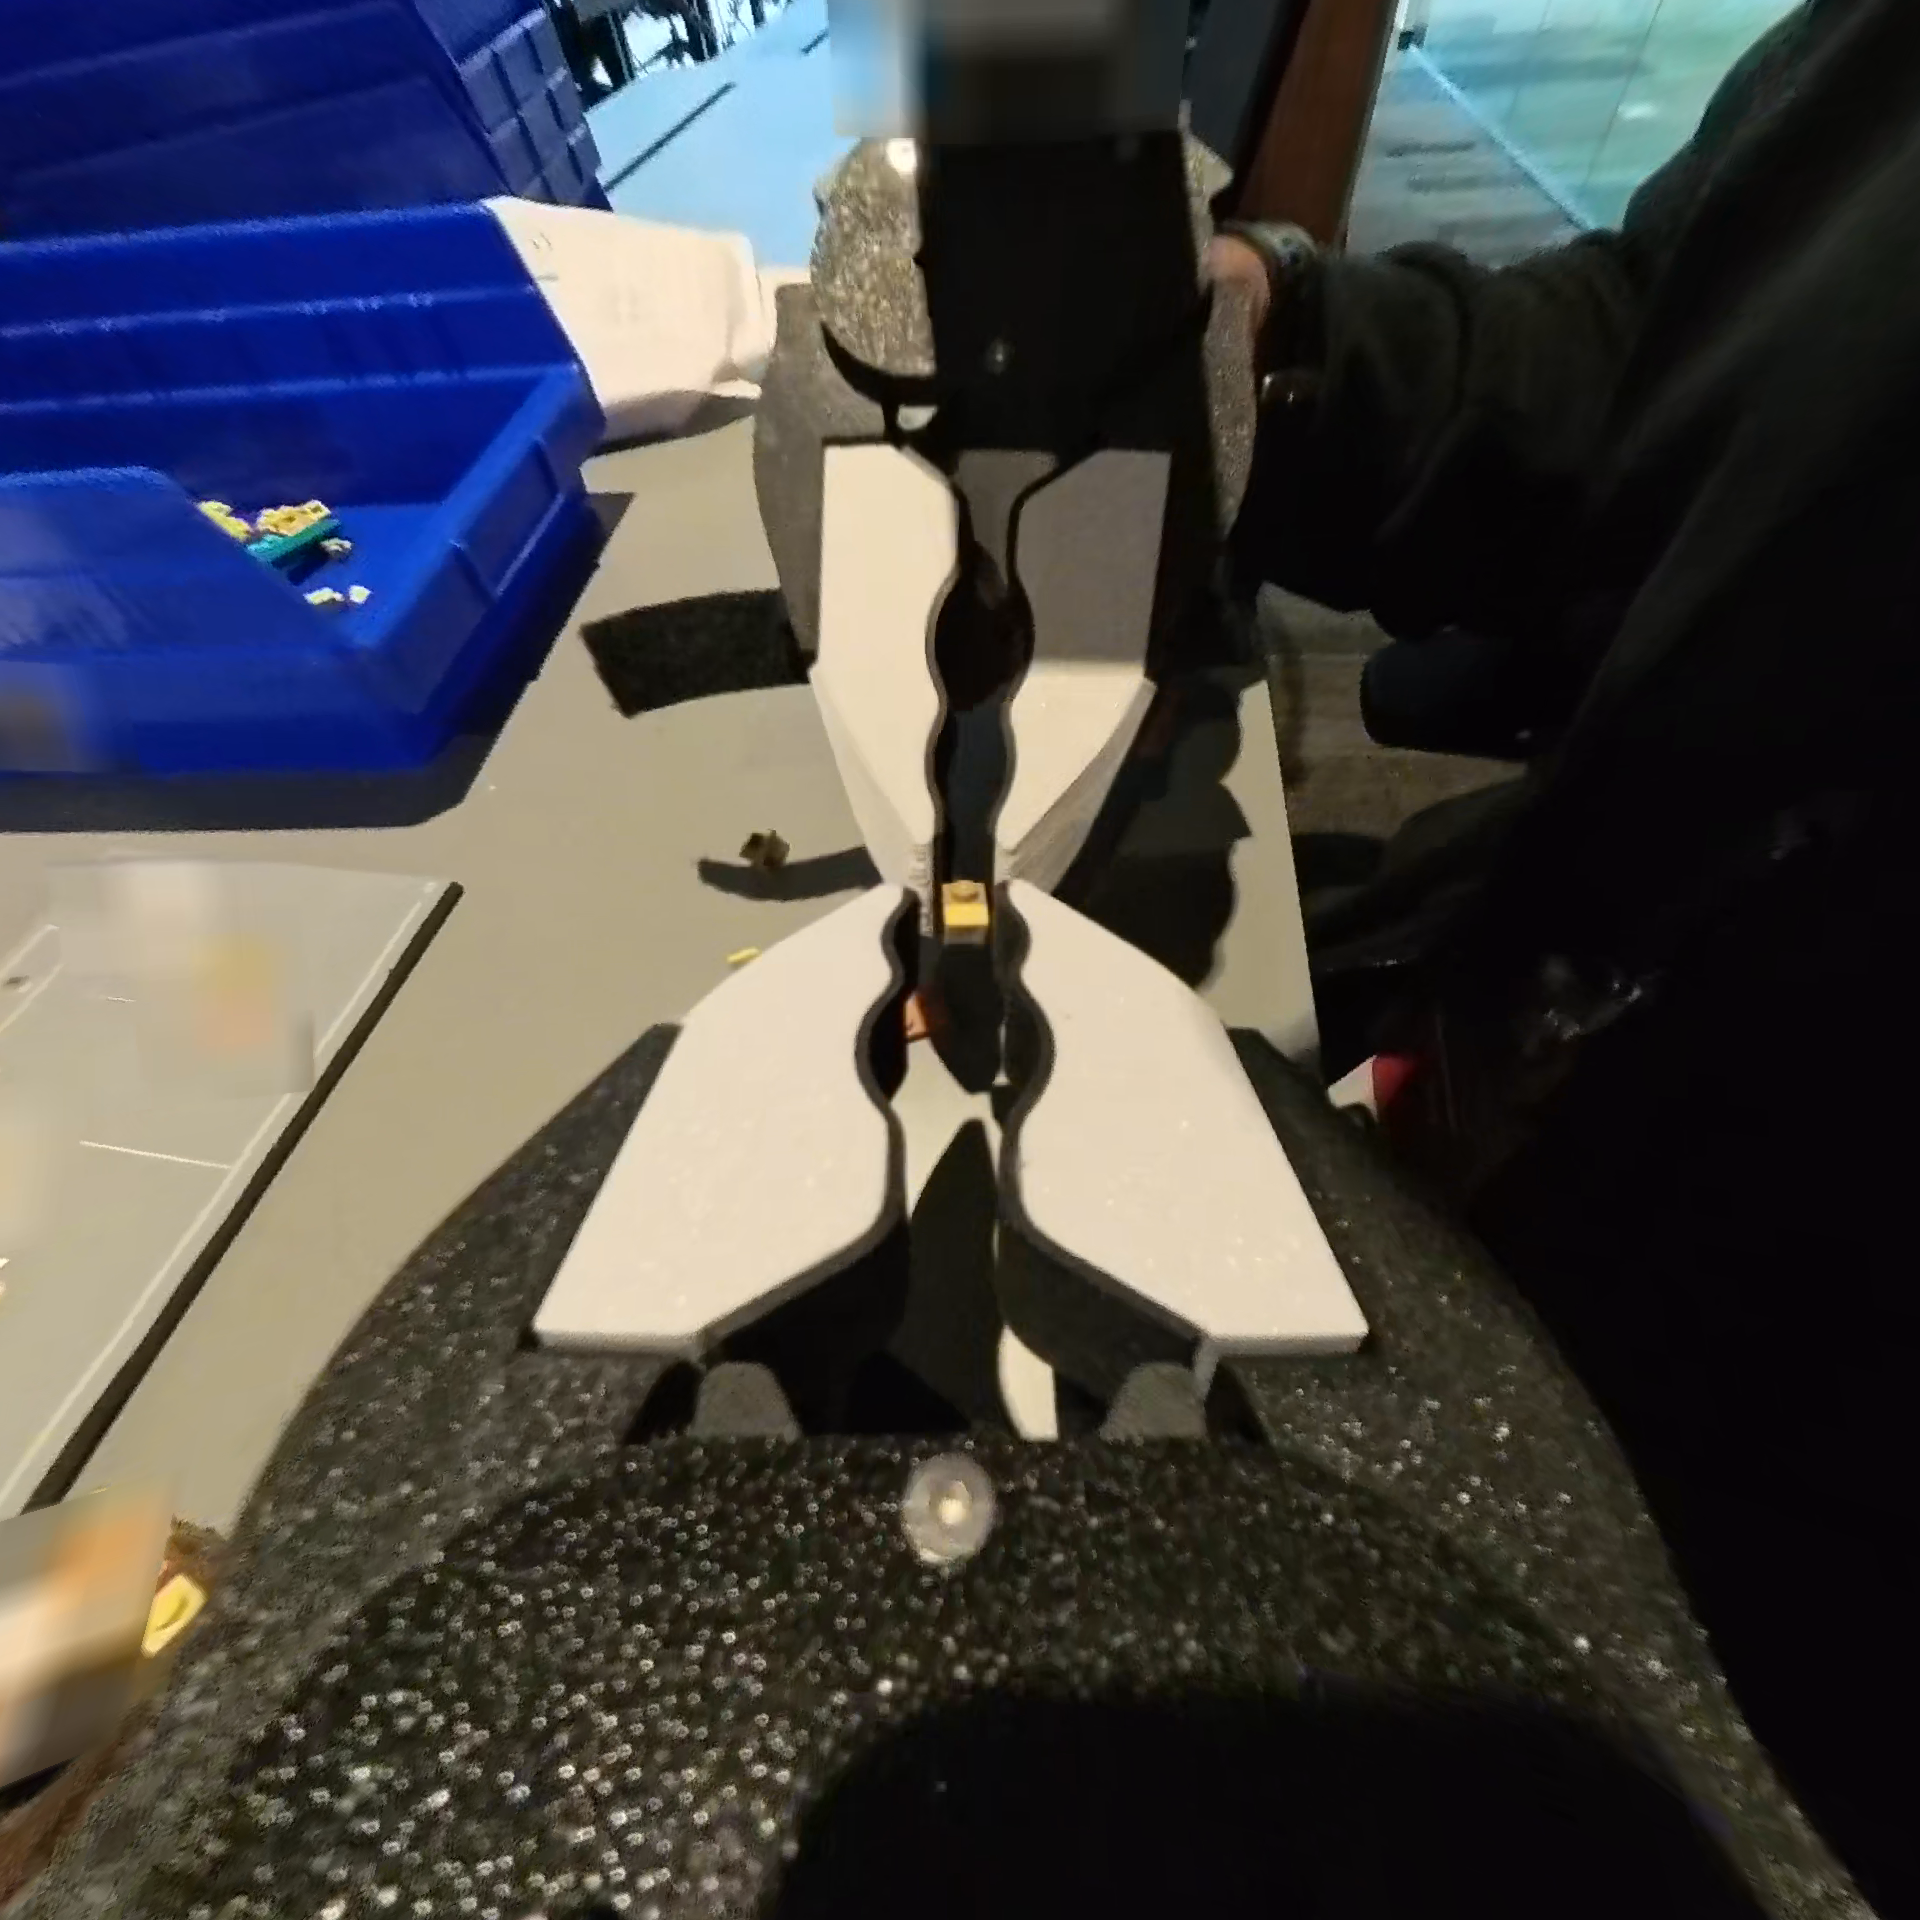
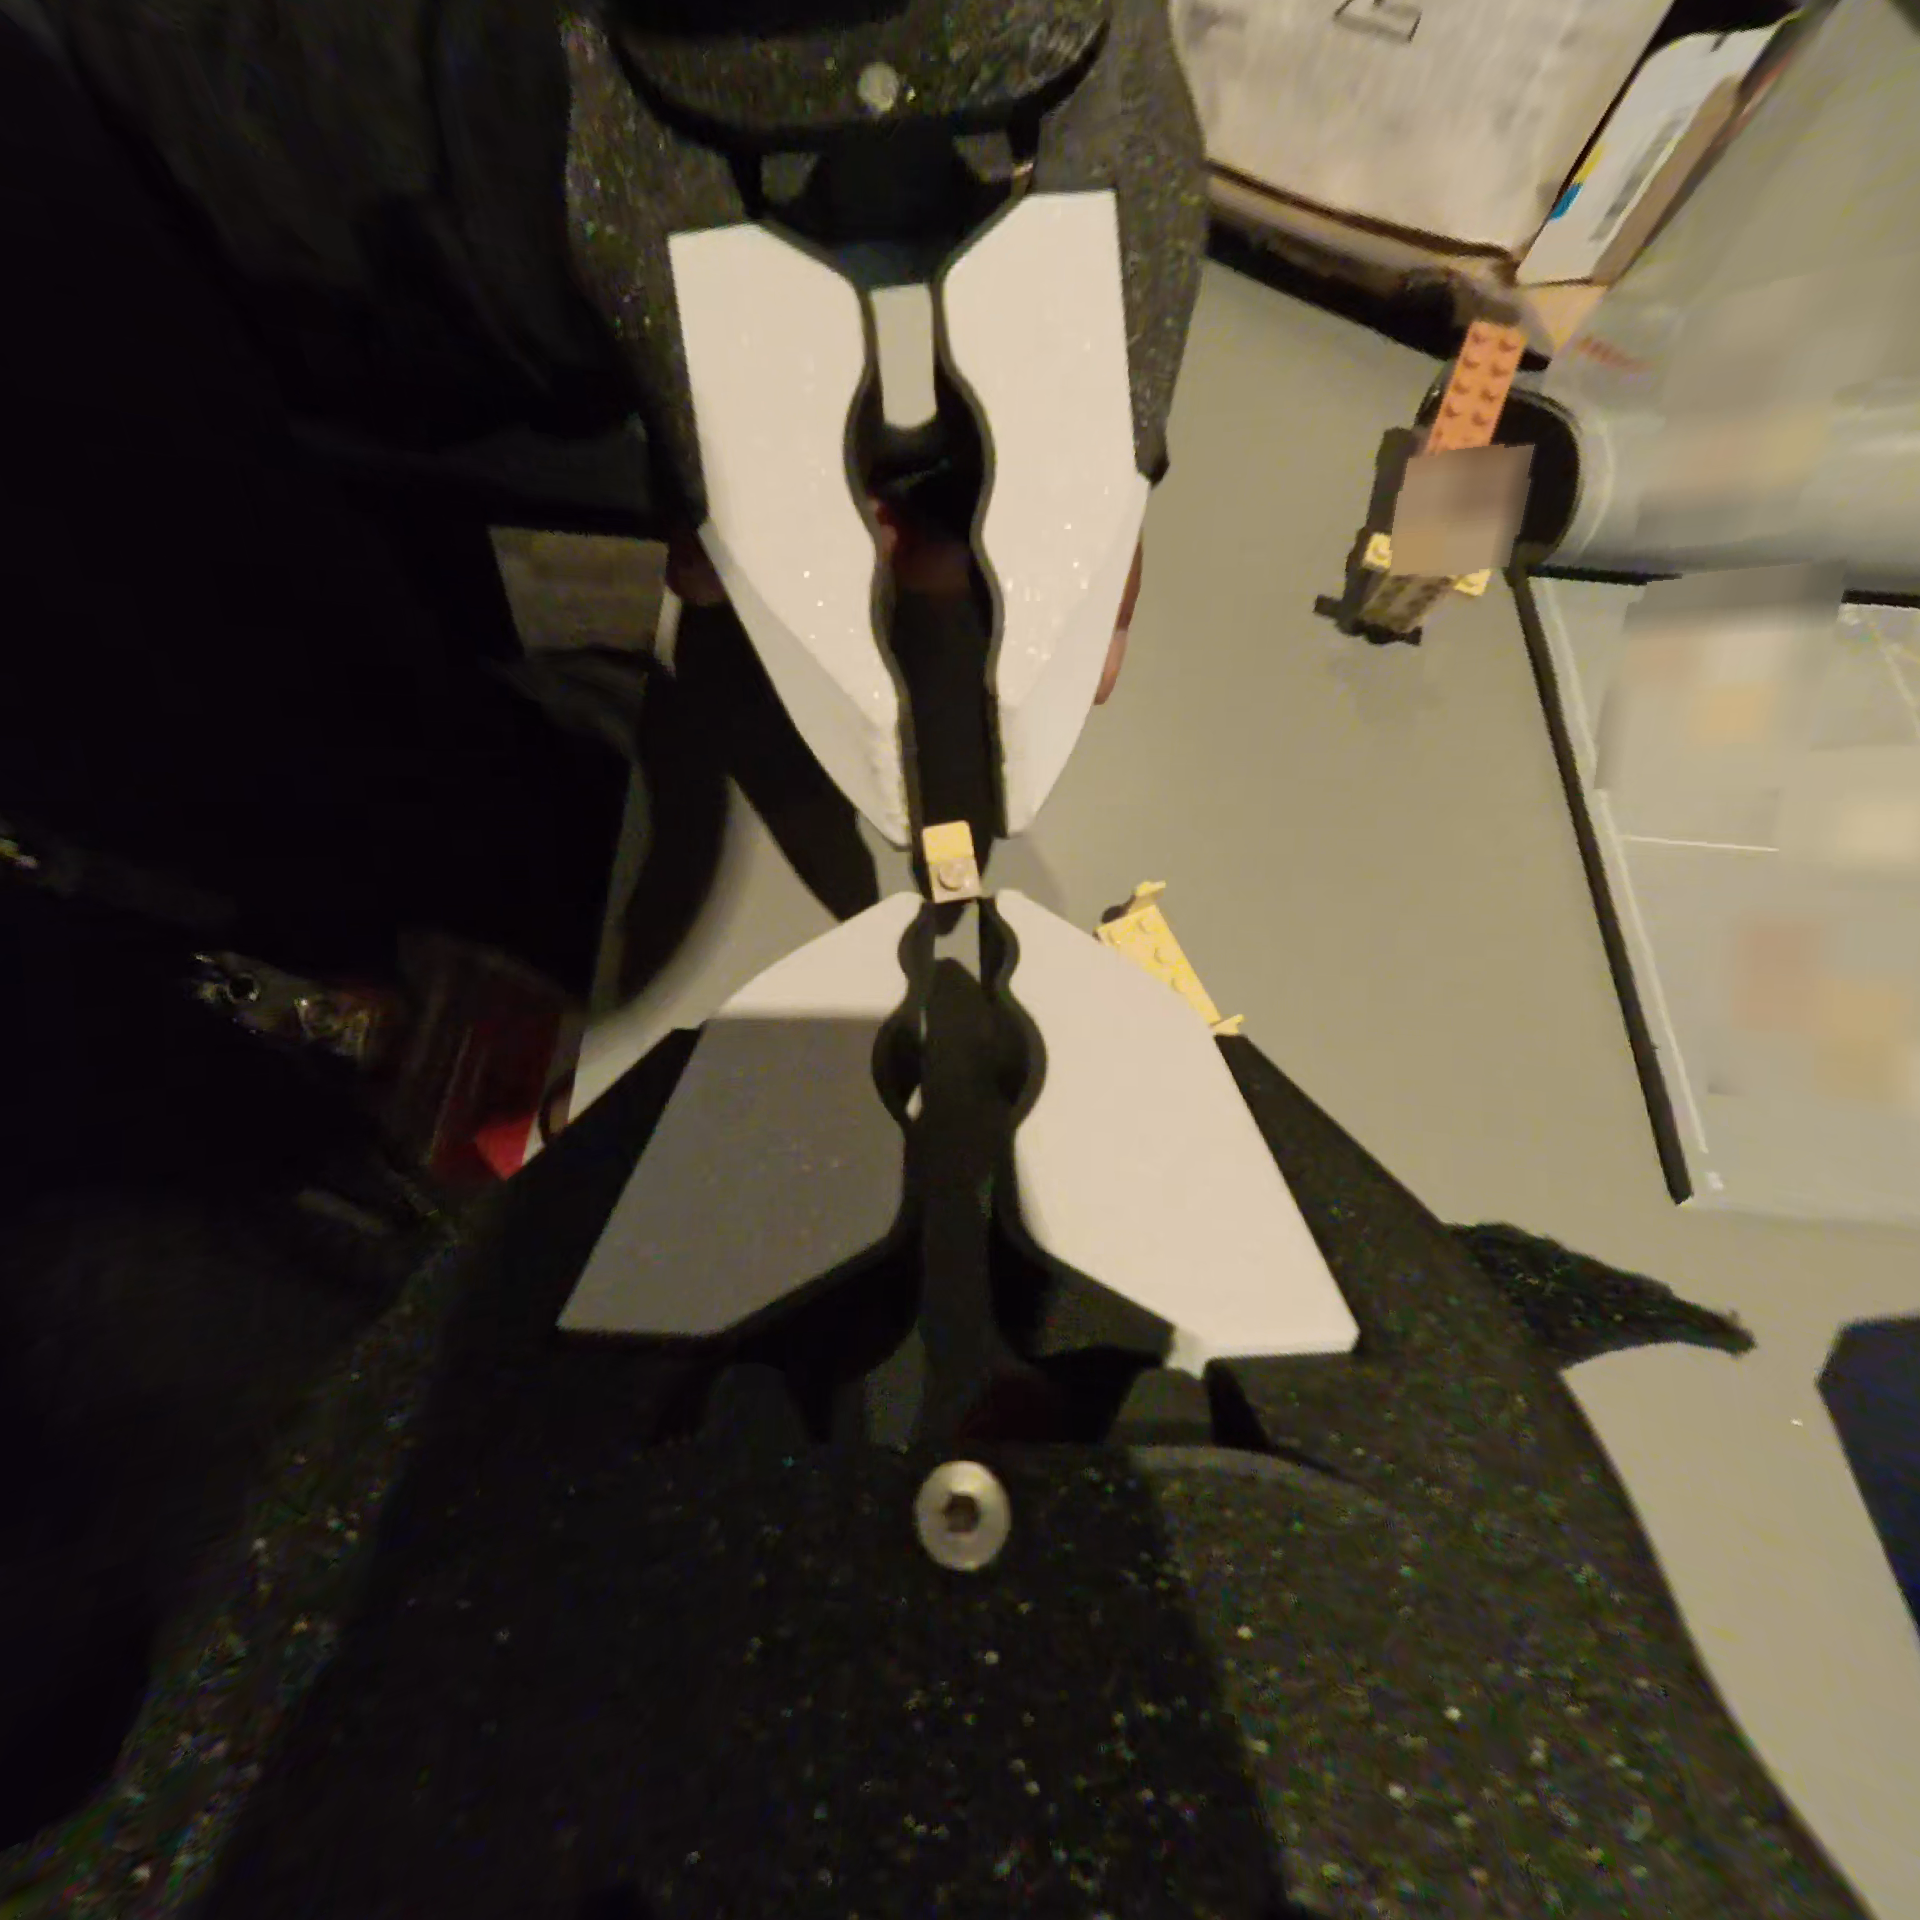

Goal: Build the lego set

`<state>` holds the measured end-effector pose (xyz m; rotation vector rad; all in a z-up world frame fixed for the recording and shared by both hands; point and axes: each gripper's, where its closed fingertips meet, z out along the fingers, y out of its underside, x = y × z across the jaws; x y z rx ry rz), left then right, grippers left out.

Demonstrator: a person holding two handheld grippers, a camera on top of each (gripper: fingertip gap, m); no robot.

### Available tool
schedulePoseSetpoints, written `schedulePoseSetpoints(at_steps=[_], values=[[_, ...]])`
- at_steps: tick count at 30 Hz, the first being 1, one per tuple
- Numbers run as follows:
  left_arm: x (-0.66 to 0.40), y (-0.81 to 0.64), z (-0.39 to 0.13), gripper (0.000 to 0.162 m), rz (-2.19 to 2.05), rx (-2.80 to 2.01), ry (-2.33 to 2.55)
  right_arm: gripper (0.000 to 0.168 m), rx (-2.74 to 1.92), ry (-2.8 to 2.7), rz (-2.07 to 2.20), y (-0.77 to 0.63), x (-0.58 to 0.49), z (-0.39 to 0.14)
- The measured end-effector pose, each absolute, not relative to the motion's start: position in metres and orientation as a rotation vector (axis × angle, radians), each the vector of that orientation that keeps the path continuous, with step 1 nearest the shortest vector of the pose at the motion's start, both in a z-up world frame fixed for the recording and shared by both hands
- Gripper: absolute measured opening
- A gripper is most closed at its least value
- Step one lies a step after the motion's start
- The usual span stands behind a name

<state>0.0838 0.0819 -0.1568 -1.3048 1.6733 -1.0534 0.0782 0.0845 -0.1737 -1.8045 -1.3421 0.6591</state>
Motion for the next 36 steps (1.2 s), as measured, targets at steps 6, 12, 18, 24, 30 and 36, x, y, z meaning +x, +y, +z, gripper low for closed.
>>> schedulePoseSetpoints(at_steps=[6,12,18,24,30,36], values=[[0.083,0.081,-0.161,0.006,-1.061,-1.334,1.697,0.008,-1.817,-1.371,0.638,0.086,0.077,-0.176],[0.082,0.086,-0.162,0.014,-1.055,-1.364,1.67,0.008,-1.821,-1.355,0.65,0.086,0.076,-0.177],[0.081,0.084,-0.163,0.013,-1.077,-1.373,1.674,0.007,-1.82,-1.331,0.667,0.088,0.076,-0.177],[0.082,0.083,-0.165,0.008,-1.093,-1.384,1.672,0.008,-1.82,-1.338,0.665,0.088,0.076,-0.177],[0.08,0.095,-0.161,0.007,-1.113,-1.439,1.583,0.026,-1.856,-1.333,0.522,0.109,0.101,-0.187],[0.076,0.1,-0.169,0.008,-1.087,-1.486,1.575,0.033,-1.902,-1.456,0.455,0.129,0.116,-0.203]])
